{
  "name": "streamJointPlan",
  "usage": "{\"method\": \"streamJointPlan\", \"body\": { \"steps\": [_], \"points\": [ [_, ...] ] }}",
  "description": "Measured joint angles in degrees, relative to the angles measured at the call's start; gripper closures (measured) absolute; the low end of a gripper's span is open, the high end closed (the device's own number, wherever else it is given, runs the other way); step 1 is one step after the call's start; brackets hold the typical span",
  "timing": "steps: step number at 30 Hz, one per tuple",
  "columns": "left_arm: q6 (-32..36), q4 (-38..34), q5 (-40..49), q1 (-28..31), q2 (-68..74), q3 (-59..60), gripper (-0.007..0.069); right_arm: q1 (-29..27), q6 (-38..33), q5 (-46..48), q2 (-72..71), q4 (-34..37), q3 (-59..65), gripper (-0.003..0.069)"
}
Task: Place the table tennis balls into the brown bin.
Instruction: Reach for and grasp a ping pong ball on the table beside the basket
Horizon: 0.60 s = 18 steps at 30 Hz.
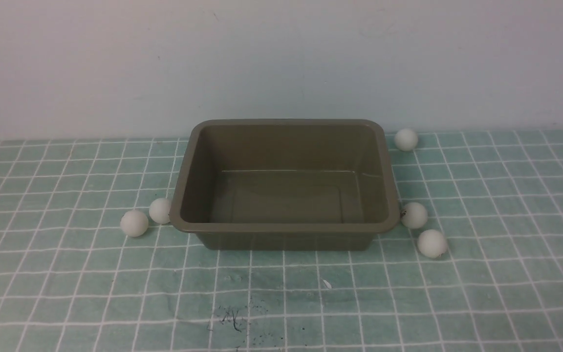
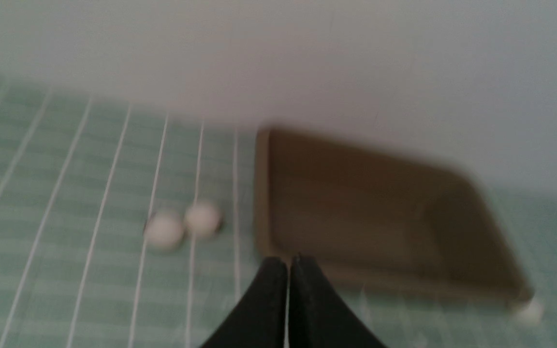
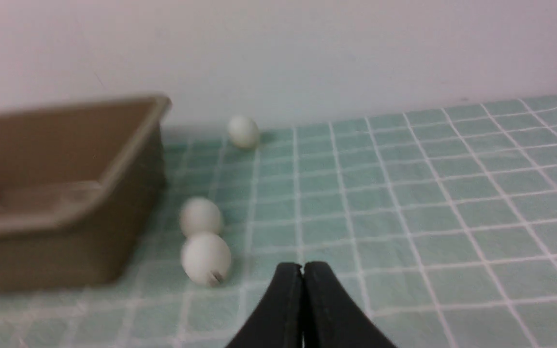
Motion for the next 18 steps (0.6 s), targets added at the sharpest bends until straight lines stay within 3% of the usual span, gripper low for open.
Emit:
{"method": "streamJointPlan", "body": {
  "steps": [3,5,12,18],
  "points": [
    [6.0,1.4,13.9,0.0,15.7,-6.3,0.0629,0.0,5.4,-7.0,0.0,9.1,0.0,0.0673],
    [10.2,2.0,16.8,0.0,24.3,-7.9,0.0629,0.0,6.8,-9.3,0.0,12.7,0.0,0.0673],
    [16.0,2.5,11.7,0.0,41.3,-10.8,0.0629,0.0,8.0,-13.7,0.0,14.5,0.0,0.0673],
    [22.3,2.6,6.6,0.0,51.8,-17.9,0.0624,0.0,5.6,5.5,7.4,13.5,-12.2,0.0673]
  ]
}}
